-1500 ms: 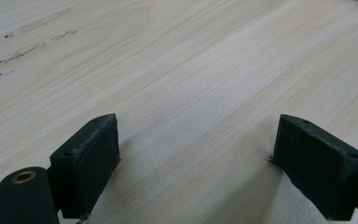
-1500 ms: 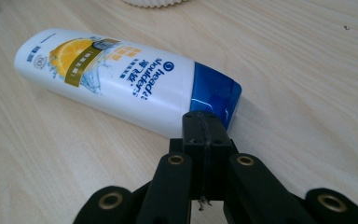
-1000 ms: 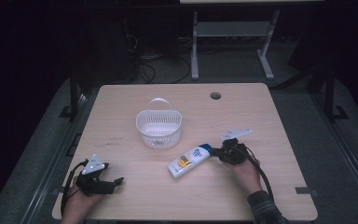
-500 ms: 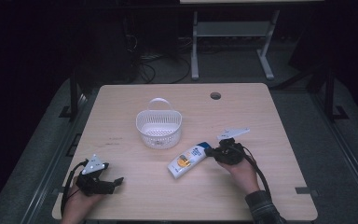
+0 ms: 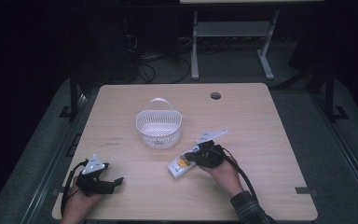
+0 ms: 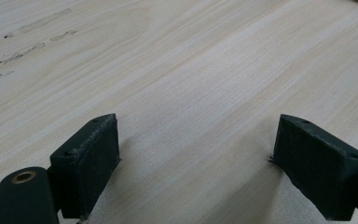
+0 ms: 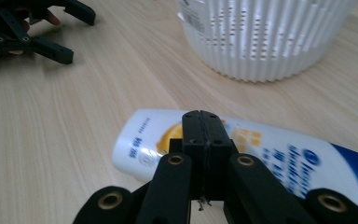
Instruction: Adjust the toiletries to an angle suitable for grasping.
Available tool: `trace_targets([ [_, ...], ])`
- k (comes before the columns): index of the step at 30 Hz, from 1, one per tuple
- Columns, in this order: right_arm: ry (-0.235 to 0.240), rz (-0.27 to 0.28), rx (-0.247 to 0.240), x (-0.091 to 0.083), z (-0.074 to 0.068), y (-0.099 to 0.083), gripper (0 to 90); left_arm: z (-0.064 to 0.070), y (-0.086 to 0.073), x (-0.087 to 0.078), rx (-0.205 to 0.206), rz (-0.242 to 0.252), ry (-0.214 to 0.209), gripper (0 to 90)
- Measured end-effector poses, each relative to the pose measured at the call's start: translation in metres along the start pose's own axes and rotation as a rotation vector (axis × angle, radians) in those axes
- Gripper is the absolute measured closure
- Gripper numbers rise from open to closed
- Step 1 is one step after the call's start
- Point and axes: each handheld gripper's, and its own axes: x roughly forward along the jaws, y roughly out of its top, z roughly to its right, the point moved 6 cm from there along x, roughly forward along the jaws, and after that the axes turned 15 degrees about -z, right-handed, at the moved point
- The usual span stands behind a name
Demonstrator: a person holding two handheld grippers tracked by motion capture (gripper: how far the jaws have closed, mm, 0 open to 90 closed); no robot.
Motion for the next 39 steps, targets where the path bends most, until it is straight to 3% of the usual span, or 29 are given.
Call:
trace_targets([
  [11, 0.044, -0.02, -0.022, 0.027, -0.021, 0.02, 89.4, 0.0, 0.0, 0.0, 0.001, 0.0, -0.001, 13.5],
  [20, 0.041, -0.043, -0.039, 0.047, -0.026, 0.03, 89.4, 0.0, 0.0, 0.0, 0.002, 0.0, -0.001, 13.5],
  [39, 0.054, -0.084, -0.056, 0.053, -0.031, 0.022, 89.3, 0.0, 0.0, 0.0, 0.004, -0.001, -0.002, 13.5],
])
